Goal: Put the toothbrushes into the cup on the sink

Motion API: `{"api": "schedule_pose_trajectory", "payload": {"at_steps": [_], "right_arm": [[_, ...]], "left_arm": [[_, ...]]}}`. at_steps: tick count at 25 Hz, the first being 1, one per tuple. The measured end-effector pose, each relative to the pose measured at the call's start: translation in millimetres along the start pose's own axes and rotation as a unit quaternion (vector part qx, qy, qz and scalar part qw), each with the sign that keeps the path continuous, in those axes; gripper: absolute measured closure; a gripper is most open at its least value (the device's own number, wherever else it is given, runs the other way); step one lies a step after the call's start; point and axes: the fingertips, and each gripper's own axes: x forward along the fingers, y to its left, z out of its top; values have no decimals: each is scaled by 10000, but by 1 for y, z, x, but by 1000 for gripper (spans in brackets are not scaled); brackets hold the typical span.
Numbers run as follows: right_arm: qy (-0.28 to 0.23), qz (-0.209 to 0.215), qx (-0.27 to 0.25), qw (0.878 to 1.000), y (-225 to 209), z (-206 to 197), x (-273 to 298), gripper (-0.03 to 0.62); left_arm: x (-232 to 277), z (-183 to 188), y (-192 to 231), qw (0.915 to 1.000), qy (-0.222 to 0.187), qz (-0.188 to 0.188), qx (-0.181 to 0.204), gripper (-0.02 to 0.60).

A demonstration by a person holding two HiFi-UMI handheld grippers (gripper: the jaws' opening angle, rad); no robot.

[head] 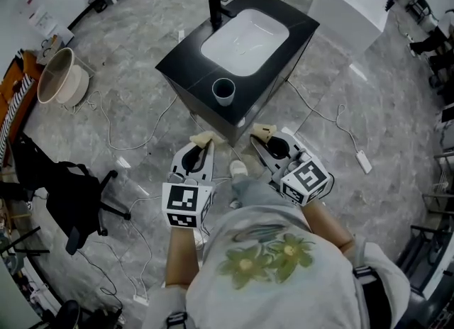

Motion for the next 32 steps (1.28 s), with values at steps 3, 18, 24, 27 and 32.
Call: {"api": "schedule_pose_trajectory", "payload": {"at_steps": [3,18,24,27,32], "right_arm": [[-65,1,-4,10000,-18,12,19,542],[-177,63,-68,9998,-84,42,87,542],[-231,188,-98,9995,-108,53,115,542],[-285,326,-178,9989,-119,60,129,542],[-349,490,-247,9979,-134,67,146,542]], "left_arm": [[17,10,17,10000,4,13,32,546],[74,32,72,9999,24,128,-39,546],[97,36,91,9997,65,214,-107,546],[108,38,99,9994,99,285,-137,546],[124,42,109,9990,101,417,-134,546]]}}
